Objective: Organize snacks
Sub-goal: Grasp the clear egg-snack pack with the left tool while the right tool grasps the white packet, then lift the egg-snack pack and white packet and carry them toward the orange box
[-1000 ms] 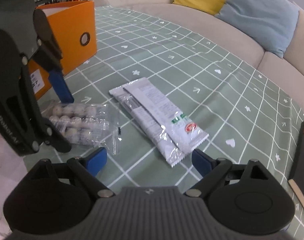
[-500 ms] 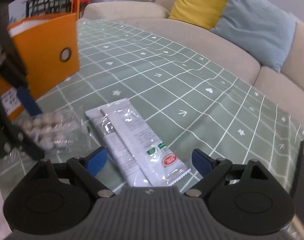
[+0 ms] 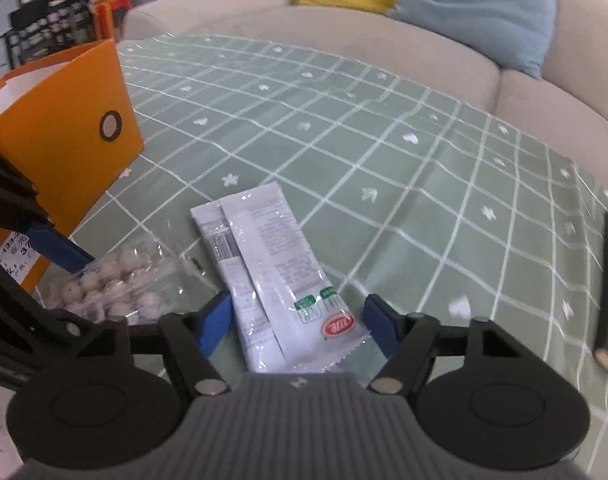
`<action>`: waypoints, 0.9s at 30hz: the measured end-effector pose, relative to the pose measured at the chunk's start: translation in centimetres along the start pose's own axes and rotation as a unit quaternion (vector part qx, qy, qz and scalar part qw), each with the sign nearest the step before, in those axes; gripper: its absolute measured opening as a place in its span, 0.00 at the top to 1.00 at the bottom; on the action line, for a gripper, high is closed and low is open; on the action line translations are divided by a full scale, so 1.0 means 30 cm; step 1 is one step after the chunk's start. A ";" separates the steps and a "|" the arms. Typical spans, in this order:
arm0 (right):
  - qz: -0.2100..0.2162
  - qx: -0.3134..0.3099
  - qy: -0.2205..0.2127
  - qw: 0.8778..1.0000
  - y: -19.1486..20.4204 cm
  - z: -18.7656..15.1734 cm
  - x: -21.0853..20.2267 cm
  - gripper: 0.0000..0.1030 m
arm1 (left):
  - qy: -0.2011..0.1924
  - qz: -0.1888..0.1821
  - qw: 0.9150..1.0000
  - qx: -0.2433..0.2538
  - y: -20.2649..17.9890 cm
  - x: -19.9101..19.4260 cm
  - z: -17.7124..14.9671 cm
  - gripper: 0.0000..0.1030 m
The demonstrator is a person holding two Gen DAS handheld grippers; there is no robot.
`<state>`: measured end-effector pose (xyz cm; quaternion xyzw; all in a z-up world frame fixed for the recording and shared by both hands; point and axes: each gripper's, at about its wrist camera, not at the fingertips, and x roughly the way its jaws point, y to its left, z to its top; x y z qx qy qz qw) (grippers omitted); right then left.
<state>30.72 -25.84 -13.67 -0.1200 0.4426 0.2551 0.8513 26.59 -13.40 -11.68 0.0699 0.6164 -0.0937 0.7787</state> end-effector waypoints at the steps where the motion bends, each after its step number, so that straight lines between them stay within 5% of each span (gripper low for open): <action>1: -0.005 0.005 0.011 1.000 0.010 -0.004 -0.008 0.36 | -0.003 -0.001 1.000 -0.001 -0.004 -0.003 -0.009 0.35; 9: -0.076 0.119 0.082 0.987 0.075 -0.077 -0.096 0.44 | -0.019 -0.002 1.000 0.013 -0.053 -0.038 -0.117 0.36; 15: -0.119 0.211 0.111 0.964 0.150 -0.186 -0.190 0.44 | -0.027 -0.016 0.999 0.030 -0.092 -0.067 -0.231 0.37; 27: -0.114 0.284 0.124 0.944 0.308 -0.350 -0.336 0.43 | -0.047 -0.012 0.999 -0.010 -0.004 -0.126 -0.457 0.37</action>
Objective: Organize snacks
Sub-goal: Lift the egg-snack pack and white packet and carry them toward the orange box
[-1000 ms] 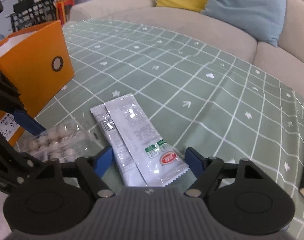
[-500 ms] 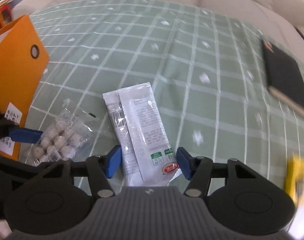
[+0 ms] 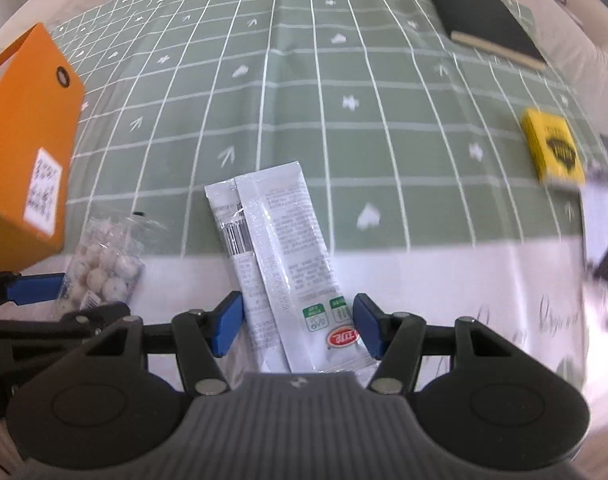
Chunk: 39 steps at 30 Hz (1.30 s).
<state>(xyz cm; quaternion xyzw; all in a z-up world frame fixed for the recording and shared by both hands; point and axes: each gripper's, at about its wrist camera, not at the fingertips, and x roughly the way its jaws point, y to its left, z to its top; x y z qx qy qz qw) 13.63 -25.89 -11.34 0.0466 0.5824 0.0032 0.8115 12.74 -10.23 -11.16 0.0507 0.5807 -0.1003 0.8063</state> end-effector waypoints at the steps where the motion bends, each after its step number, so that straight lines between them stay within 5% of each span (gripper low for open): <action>1: 0.005 0.002 0.002 1.000 0.007 -0.020 -0.008 0.43 | -0.002 0.000 1.000 -0.004 0.009 -0.004 -0.011 0.37; 10: 0.006 -0.047 -0.007 0.999 0.122 -0.160 -0.048 0.37 | -0.014 -0.004 1.000 -0.014 0.070 -0.022 -0.054 0.36; 12: -0.009 -0.072 -0.026 0.997 0.139 -0.160 -0.058 0.36 | -0.015 -0.001 1.000 -0.006 0.065 -0.024 -0.054 0.36; 16: -0.024 -0.124 -0.109 0.986 0.162 -0.149 -0.106 0.17 | -0.017 -0.006 1.000 0.001 0.072 -0.023 -0.060 0.30; 18: -0.012 -0.146 -0.114 0.983 0.168 -0.134 -0.090 0.17 | -0.020 -0.008 1.000 0.000 0.080 -0.022 -0.057 0.30; 24: -0.005 -0.146 -0.079 0.986 0.171 -0.099 0.000 0.24 | -0.029 -0.020 0.999 0.007 0.088 -0.031 -0.073 0.25; 27: 0.010 -0.145 -0.085 0.986 0.163 -0.090 0.013 0.27 | -0.032 -0.027 0.999 0.005 0.088 -0.030 -0.069 0.21; 33: 0.030 -0.148 -0.098 0.984 0.172 -0.084 0.010 0.49 | -0.043 -0.039 0.998 0.002 0.087 -0.025 -0.056 0.17; 39: 0.034 -0.140 -0.105 0.984 0.166 -0.081 0.009 0.53 | -0.054 -0.036 0.998 -0.001 0.083 -0.015 -0.046 0.17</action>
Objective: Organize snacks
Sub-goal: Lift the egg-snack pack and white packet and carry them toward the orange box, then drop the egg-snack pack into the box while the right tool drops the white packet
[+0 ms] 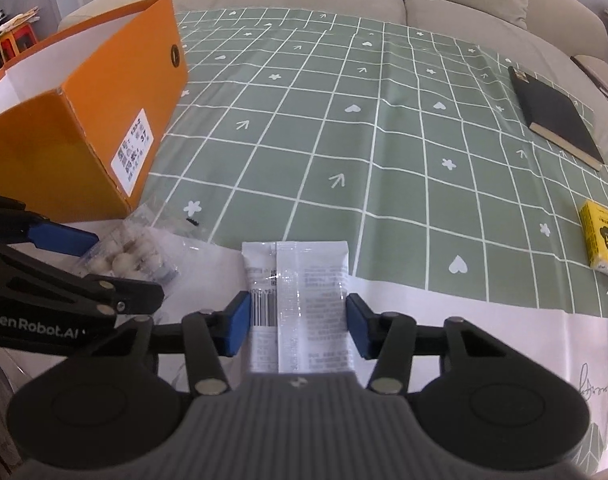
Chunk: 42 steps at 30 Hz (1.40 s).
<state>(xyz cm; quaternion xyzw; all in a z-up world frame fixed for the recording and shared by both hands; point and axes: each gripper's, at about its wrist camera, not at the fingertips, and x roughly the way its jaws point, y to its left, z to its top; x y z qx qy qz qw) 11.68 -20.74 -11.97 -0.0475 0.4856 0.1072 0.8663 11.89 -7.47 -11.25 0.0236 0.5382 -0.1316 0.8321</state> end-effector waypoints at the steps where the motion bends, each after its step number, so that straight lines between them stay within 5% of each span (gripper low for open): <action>1: 0.000 0.000 -0.001 1.000 0.001 0.000 0.001 0.53 | 0.001 0.002 1.000 0.004 -0.003 0.000 0.000 0.18; 10: -0.003 -0.013 -0.009 1.000 0.019 -0.001 -0.006 0.56 | -0.003 0.013 1.000 0.017 -0.025 -0.008 -0.002 0.40; 22: -0.009 0.024 -0.084 0.996 -0.007 0.014 -0.152 0.57 | -0.084 -0.017 0.996 -0.009 -0.046 -0.189 -0.004 0.41; 31: 0.008 0.032 -0.176 0.984 0.016 0.128 -0.349 0.57 | -0.186 -0.030 0.981 -0.050 0.029 -0.432 0.045 0.41; 42: 0.106 -0.012 -0.246 0.963 0.254 0.390 -0.449 0.57 | -0.233 0.049 0.961 -0.143 0.302 -0.596 0.108 0.41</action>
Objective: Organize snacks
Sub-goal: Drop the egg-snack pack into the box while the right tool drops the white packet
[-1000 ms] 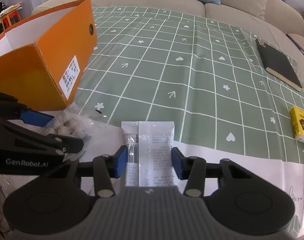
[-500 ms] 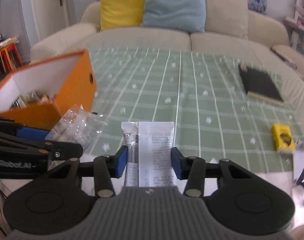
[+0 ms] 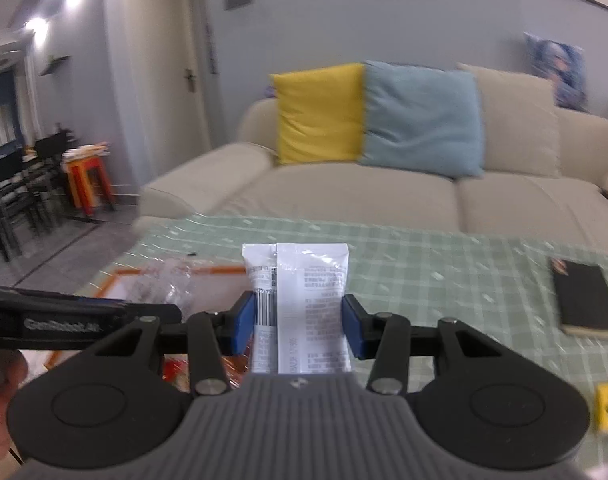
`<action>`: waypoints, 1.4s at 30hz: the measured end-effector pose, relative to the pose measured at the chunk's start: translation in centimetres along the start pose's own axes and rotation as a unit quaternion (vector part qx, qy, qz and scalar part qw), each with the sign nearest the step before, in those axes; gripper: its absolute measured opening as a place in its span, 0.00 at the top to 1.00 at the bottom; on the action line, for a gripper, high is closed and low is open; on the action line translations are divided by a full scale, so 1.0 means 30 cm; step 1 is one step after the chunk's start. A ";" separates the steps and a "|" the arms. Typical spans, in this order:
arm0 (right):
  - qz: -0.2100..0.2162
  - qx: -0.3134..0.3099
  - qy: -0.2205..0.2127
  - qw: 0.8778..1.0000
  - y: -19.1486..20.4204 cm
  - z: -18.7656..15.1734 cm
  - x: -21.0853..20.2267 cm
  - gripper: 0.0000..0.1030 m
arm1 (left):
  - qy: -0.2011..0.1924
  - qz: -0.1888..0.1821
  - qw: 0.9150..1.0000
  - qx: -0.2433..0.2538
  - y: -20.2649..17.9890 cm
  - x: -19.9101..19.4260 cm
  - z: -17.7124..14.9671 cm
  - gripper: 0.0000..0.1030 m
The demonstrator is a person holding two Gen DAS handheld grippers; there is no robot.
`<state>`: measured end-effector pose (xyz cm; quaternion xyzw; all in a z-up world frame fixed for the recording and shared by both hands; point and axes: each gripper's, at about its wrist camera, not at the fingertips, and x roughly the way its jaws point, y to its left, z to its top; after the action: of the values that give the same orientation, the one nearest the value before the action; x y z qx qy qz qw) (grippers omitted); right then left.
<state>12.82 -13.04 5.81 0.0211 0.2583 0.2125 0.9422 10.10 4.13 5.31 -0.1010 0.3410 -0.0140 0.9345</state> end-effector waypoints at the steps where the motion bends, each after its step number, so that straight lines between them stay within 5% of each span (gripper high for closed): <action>1: 0.008 -0.004 0.000 1.000 0.026 0.013 0.024 0.57 | -0.002 0.006 1.000 -0.005 0.027 -0.001 0.008 0.41; 6: 0.043 -0.013 0.027 0.999 0.152 0.036 0.165 0.57 | 0.014 0.051 0.999 -0.011 0.135 0.020 0.034 0.41; 13: 0.030 -0.077 0.087 0.993 0.285 -0.009 0.380 0.58 | 0.073 0.113 0.991 0.024 0.230 0.158 -0.009 0.41; 27: -0.020 -0.160 0.175 0.971 0.302 -0.146 0.592 0.57 | 0.164 0.175 0.966 0.095 0.275 0.361 -0.081 0.40; 36: -0.023 -0.168 0.184 0.968 0.283 -0.148 0.598 0.49 | 0.173 0.184 0.960 0.123 0.266 0.372 -0.071 0.32; 42: -0.021 -0.164 0.162 0.973 0.274 -0.099 0.532 0.33 | 0.121 0.173 0.969 0.129 0.251 0.276 -0.023 0.24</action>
<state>20.55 0.79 -3.15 -0.1737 0.3693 0.2328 0.8828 15.67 10.58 -1.95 0.0833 0.4591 0.0916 0.8797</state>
